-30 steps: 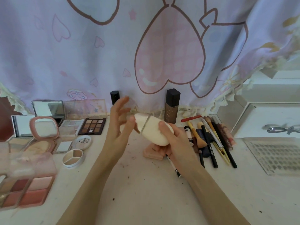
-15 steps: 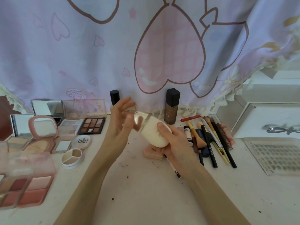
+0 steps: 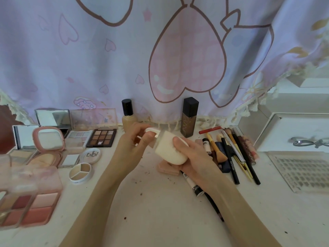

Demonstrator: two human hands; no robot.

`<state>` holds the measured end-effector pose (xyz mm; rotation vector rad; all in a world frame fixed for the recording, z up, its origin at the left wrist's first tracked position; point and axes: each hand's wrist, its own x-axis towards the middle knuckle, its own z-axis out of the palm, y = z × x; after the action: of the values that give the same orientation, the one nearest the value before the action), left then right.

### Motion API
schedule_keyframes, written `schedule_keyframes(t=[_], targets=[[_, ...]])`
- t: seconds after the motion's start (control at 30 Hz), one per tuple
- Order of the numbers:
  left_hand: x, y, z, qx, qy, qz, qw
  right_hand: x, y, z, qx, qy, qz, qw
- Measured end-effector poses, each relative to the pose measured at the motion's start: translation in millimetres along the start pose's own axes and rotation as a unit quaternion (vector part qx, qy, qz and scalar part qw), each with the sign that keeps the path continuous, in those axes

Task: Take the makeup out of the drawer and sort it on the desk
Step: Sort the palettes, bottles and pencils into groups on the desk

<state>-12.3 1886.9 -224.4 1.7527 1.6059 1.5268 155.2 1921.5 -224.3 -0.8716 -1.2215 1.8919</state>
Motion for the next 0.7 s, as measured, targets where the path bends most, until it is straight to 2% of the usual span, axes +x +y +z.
schedule_keyframes(t=[0.17, 0.27, 0.37, 0.5, 0.7], targets=[[2, 2, -4, -0.039, 0.044, -0.037, 0.998, 2, 0, -3, -0.066, -0.025, -0.040, 0.997], [4, 3, -3, -0.070, 0.089, -0.074, 0.991, 2, 0, -6, -0.123, 0.006, -0.062, 0.990], [7, -2, -8, -0.089, 0.151, -0.141, 0.975, 4, 3, -8, -0.090, 0.041, -0.079, 0.992], [6, -18, -11, -0.069, 0.132, -0.212, 0.966, 13, -1, -7, -0.100, 0.081, -0.082, 0.988], [5, -33, -5, -0.039, 0.114, -0.244, 0.962, 37, -21, 8, -0.249, 0.127, -0.144, 0.949]])
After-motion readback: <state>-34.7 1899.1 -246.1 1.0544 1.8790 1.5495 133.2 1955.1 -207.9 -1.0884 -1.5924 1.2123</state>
